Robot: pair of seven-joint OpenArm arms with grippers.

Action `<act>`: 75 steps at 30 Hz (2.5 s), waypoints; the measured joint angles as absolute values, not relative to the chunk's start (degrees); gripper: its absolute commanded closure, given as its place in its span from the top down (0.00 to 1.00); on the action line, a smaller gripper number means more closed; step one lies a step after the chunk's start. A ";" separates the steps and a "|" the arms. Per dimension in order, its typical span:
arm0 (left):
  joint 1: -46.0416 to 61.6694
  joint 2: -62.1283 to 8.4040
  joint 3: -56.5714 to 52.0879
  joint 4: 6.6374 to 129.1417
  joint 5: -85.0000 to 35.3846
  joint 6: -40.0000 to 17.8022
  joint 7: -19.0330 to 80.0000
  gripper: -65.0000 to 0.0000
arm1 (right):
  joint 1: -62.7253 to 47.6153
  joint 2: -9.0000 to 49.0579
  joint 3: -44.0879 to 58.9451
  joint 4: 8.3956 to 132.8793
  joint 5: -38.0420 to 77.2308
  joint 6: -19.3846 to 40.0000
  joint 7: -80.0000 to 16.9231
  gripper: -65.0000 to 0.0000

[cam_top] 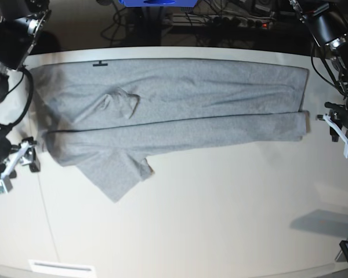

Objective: Fold the T-shirt properly
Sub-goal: 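Release the fold with both grippers and raise them, then grasp the loose sleeve fabric with the right gripper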

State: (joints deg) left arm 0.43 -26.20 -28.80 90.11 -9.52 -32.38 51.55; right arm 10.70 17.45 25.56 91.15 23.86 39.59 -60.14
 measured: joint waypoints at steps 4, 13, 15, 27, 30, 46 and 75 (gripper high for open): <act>-0.69 -26.22 -29.36 90.13 -7.94 -31.86 52.95 0.35 | 16.14 17.15 14.22 91.29 24.34 39.68 -60.01 0.67; 1.87 -25.26 -29.26 92.07 -8.36 -32.42 53.17 0.35 | 26.92 12.43 2.87 68.77 24.01 39.83 -54.24 0.71; 1.74 -25.28 -29.26 91.98 -7.99 -32.42 53.15 0.35 | 28.56 11.92 2.76 63.55 24.14 39.79 -52.69 0.80; 1.56 -25.30 -29.26 91.96 -8.38 -32.42 52.97 0.35 | 39.38 11.16 -3.62 35.40 23.97 39.48 -39.20 0.90; 1.65 -25.28 -29.26 91.92 -8.36 -32.42 52.97 0.35 | 40.62 11.33 -5.72 31.07 24.12 39.44 -35.81 0.91; 1.76 -25.26 -29.26 90.30 -8.16 -32.42 52.95 0.35 | 41.63 10.87 -10.74 26.41 25.15 39.66 -29.19 0.91; 1.54 -25.26 -28.97 90.30 -8.14 -32.42 52.95 0.35 | 39.92 10.07 -10.52 26.09 26.70 40.07 -29.02 0.47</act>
State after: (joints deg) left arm 1.54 -25.26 -28.97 90.30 -8.14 -32.42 52.95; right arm 39.92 10.07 -10.52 26.09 26.70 40.07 -29.02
